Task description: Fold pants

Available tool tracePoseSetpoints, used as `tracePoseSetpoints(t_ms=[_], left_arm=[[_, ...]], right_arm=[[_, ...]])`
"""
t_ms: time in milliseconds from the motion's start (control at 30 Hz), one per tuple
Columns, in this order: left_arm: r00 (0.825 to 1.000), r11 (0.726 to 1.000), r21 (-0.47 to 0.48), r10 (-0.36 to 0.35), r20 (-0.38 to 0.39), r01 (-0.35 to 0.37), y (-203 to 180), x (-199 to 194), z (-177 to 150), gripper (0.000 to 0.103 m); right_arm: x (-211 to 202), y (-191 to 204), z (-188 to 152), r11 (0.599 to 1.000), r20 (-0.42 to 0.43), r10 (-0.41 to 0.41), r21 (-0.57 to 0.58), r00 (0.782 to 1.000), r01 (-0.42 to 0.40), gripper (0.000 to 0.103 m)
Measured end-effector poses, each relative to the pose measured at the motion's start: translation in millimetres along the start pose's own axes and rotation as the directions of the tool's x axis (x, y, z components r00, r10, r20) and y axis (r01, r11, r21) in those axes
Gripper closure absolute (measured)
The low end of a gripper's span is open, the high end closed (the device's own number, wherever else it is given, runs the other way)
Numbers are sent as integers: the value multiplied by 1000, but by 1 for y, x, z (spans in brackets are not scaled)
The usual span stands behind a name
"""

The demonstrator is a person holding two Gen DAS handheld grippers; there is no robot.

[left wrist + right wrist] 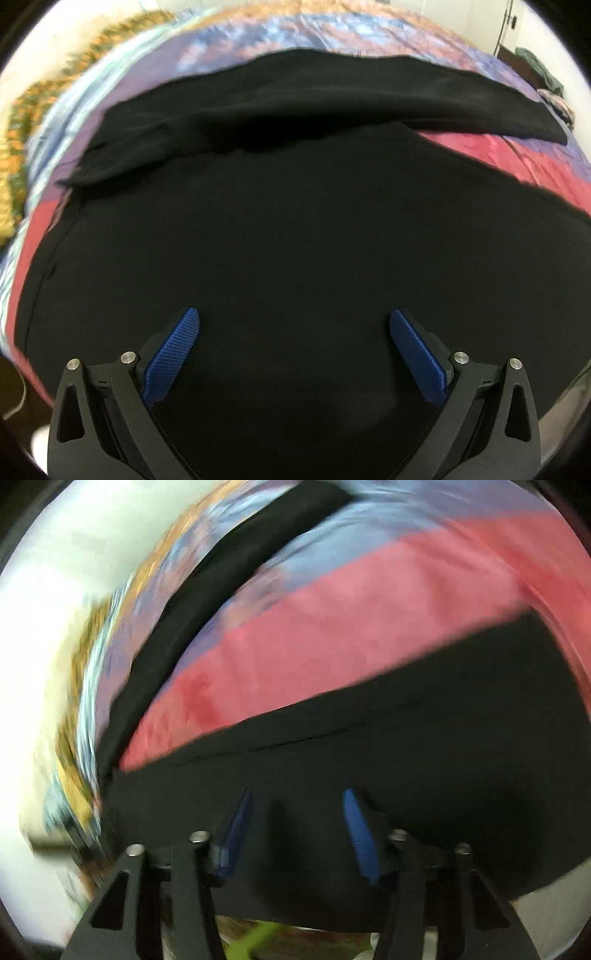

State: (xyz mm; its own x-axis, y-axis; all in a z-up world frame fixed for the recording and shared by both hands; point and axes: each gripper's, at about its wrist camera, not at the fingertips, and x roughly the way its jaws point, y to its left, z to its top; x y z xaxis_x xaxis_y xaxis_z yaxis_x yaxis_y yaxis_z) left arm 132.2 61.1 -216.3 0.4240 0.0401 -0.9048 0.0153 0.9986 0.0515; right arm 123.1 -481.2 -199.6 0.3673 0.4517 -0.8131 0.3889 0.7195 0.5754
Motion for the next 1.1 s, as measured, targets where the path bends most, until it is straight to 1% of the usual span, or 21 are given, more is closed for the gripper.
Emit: tracePoseSetpoints(t_ms=[33,67,100,167,200,233,267,333,367,400,433,467,567,633,667,700,767,833,967,1033,1100], left_arm=[[1000,1000,-22,-7,-5,7,5,-4,-4,1],[1000,999,-44,-13,-10,12,11,-7,-6,1],[1000,998,-58,-10,-8,10,17,-11,-8,1],[999,996,-76,43,2,-43,24,-18,-8,1],[998,994,-94,66,22,-64,29,-24,-6,1],[996,991,-116,72,56,-65,35,-31,-3,1],[994,989,-136,74,81,-63,43,-35,-1,1],[991,976,-206,88,105,-65,58,-36,4,1],[991,971,-232,87,97,-62,64,-31,3,1],[993,963,-262,90,81,-66,72,-24,1,1],[992,955,-282,111,58,-91,76,-15,-1,1],[988,948,-290,151,33,-135,80,-6,-6,1],[979,953,-255,189,71,-166,77,-7,-19,1],[975,953,-243,207,77,-183,73,-12,-23,1],[975,953,-245,206,80,-181,73,-15,-24,1],[976,954,-246,198,86,-172,71,-19,-26,1],[978,956,-248,184,102,-154,68,-28,-30,1],[979,961,-249,154,132,-118,64,-39,-26,1],[969,966,-254,97,226,-38,70,-54,10,1],[962,960,-279,110,250,-37,86,-52,34,1],[952,949,-312,135,273,-45,99,-40,64,1]], right_arm=[[-8,-15,3,998,26,-15,67,1000,13,83],[-21,-35,4,988,65,-47,148,997,37,86],[-28,-43,6,982,88,-73,179,993,56,86],[-51,-47,4,969,156,-190,191,969,159,85],[-57,-40,4,964,183,-235,169,955,205,81],[-63,-29,0,961,208,-259,149,943,231,72],[-71,-11,-7,963,251,-264,116,931,242,68],[-73,17,-26,973,308,-228,38,924,228,55],[-73,42,-38,975,335,-202,-21,920,222,52],[-67,64,-49,973,355,-178,-74,918,218,45],[-63,85,-60,969,371,-155,-125,916,215,40],[-55,99,-68,964,378,-142,-156,915,214,38],[-15,157,-101,930,345,-65,-319,936,183,35],[14,193,-126,895,280,-22,-421,960,143,35],[30,210,-137,879,242,0,-463,970,115,35],[37,213,-147,869,225,8,-483,974,104,35],[62,239,-165,841,172,26,-536,985,71,35],[82,257,-174,820,134,35,-570,990,48,35],[101,280,-187,749,99,23,-660,995,48,35],[107,296,-175,727,77,30,-685,997,31,35],[108,321,-152,687,96,63,-726,993,27,35]])
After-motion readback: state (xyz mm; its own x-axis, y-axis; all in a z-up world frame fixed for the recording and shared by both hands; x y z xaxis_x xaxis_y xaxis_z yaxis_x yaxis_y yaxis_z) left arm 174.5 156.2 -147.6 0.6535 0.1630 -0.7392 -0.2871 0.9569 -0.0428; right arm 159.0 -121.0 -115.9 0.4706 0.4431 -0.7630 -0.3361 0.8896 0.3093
